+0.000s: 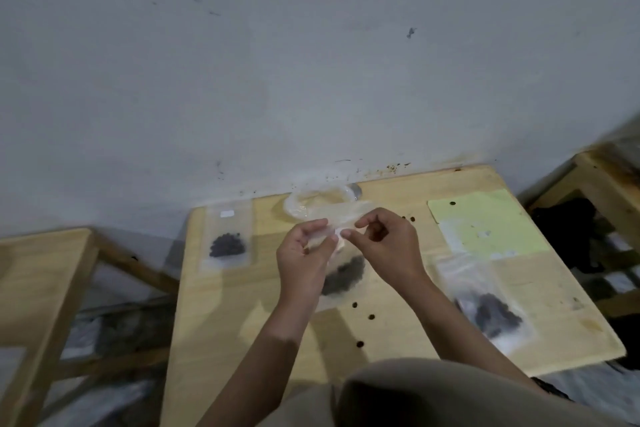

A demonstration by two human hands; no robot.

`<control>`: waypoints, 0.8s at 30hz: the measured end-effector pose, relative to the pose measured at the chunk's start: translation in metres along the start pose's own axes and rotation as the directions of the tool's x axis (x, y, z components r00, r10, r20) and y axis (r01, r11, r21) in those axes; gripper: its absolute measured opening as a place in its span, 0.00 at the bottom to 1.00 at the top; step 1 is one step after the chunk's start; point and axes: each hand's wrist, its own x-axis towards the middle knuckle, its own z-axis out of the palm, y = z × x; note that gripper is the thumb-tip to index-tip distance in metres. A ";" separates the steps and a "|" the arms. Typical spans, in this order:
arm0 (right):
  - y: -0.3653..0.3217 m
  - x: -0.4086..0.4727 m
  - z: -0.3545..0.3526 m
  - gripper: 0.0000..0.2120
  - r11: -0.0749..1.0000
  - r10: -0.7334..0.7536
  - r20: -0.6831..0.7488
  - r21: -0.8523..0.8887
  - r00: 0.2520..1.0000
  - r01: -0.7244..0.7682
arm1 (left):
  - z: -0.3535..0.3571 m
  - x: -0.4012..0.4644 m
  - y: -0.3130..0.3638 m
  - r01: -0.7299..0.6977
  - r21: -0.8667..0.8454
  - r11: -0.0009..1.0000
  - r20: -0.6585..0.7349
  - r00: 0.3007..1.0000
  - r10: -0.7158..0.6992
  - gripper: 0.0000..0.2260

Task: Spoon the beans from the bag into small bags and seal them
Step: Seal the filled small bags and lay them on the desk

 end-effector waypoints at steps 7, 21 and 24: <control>-0.018 -0.013 0.060 0.07 0.996 0.018 -0.052 0.086 0.998 -0.014 | -0.067 0.015 0.010 0.005 -0.055 0.998 -0.050 0.999 -0.008 0.11; -0.007 0.001 0.190 0.18 0.964 0.200 0.300 0.109 0.933 -0.242 | -0.179 0.102 -0.020 0.118 0.226 0.967 -0.155 0.984 -0.084 0.18; 0.004 0.020 0.218 0.17 0.970 0.240 0.316 -0.036 0.918 -0.241 | -0.194 0.115 -0.047 0.146 0.443 0.885 -0.165 0.983 -0.080 0.18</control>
